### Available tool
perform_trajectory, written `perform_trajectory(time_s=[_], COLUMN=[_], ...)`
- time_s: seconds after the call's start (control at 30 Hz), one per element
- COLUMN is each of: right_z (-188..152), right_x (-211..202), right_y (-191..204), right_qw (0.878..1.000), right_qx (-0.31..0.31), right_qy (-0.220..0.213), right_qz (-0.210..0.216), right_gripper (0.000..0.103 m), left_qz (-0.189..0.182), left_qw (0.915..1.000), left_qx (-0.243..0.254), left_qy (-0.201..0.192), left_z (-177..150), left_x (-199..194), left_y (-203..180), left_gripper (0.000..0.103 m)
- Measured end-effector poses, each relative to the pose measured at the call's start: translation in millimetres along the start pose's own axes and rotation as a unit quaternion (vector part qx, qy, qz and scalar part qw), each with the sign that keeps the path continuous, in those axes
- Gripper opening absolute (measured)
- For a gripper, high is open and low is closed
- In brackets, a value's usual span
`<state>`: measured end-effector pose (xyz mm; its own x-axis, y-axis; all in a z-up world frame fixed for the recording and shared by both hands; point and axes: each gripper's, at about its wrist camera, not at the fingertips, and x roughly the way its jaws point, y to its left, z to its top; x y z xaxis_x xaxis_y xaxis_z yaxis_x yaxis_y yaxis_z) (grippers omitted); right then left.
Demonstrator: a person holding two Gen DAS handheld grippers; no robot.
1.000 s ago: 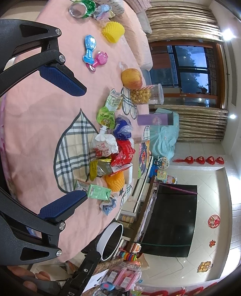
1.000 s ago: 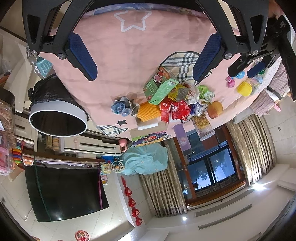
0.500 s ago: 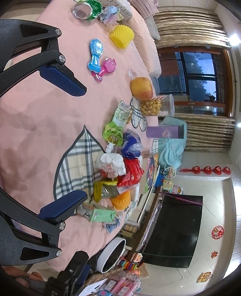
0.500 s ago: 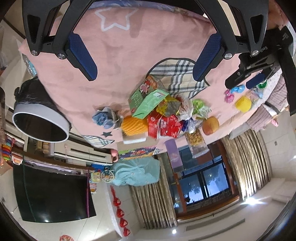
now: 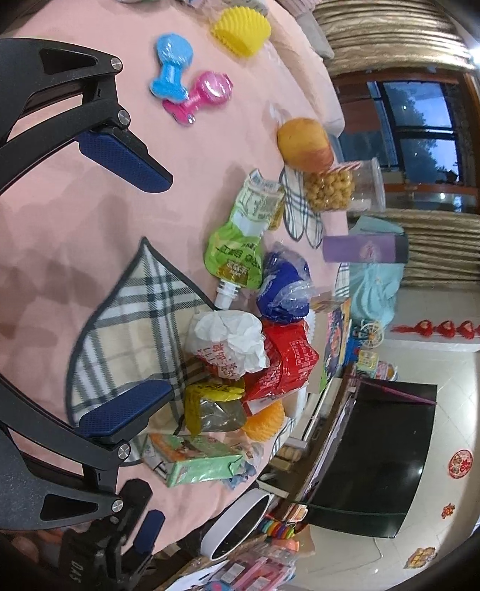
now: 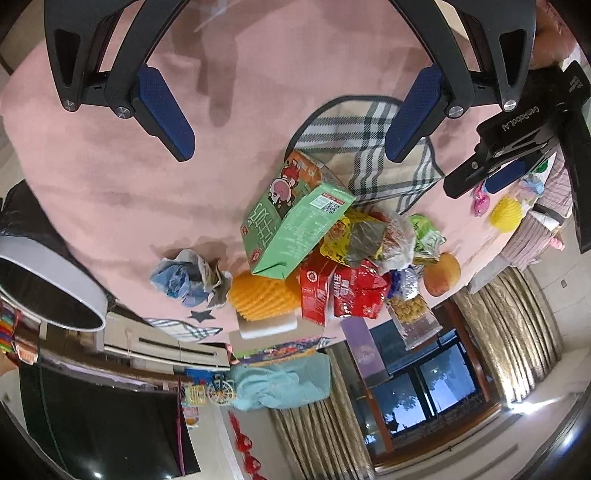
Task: Collect trash
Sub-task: 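Grasp the white crumpled tissue with the left gripper while the right grasps the green carton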
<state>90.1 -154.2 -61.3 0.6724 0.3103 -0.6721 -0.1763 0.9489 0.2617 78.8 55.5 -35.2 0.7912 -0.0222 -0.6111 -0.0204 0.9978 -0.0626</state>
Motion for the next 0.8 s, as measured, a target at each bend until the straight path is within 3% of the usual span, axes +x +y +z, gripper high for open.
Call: perform_trajectory(time_s=[0.23, 0.3, 0.37, 0.4, 0.5, 0.53, 0.57, 0.6, 0.63, 0.8], right_z=[9.1, 12.0, 14.8, 16.2, 21.8, 23.5, 25.2, 26.8, 27.4, 26.4], right_x=[21.7, 28.0, 33.9, 36.0, 40.6, 40.6, 41.0, 41.1, 41.7, 30.1], right_y=[0.9, 0.8, -1.3, -3.3, -8.1, -10.1, -10.8, -13.9, -15.1, -23.4], right_qw=[1.000, 1.000, 1.000, 0.999, 0.999, 0.999, 0.999, 0.999, 0.999, 0.999], right_qx=[0.009, 0.010, 0.014, 0.018, 0.027, 0.028, 0.029, 0.031, 0.034, 0.037], right_qy=[0.012, 0.017, 0.022, 0.025, 0.028, 0.027, 0.027, 0.030, 0.034, 0.024], right_qz=[-0.006, -0.010, -0.013, -0.014, -0.015, -0.015, -0.014, -0.011, -0.007, 0.006], right_gripper=[0.102, 0.100, 0.097, 0.092, 0.080, 0.076, 0.064, 0.049, 0.044, 0.032], left_qz=[-0.008, -0.012, -0.018, -0.022, -0.041, -0.049, -0.054, -0.056, -0.053, -0.067], left_qw=[0.9996, 0.9994, 0.9989, 0.9987, 0.9975, 0.9971, 0.9966, 0.9963, 0.9964, 0.9963], left_qx=[0.015, 0.020, 0.024, 0.025, 0.022, 0.022, 0.025, 0.030, 0.036, 0.018], left_qy=[0.020, 0.027, 0.036, 0.040, 0.053, 0.055, 0.057, 0.059, 0.055, 0.051], left_z=[16.9, 20.1, 22.8, 24.0, 27.1, 27.7, 27.7, 27.0, 25.7, 16.5], left_x=[29.6, 36.3, 43.8, 46.9, 57.1, 59.3, 60.9, 60.9, 58.7, 44.6], left_y=[-9.9, -13.8, -17.5, -18.6, -22.1, -23.3, -25.9, -28.1, -30.0, -26.4], left_gripper=[0.103, 0.099, 0.088, 0.084, 0.059, 0.046, 0.032, 0.031, 0.031, 0.027])
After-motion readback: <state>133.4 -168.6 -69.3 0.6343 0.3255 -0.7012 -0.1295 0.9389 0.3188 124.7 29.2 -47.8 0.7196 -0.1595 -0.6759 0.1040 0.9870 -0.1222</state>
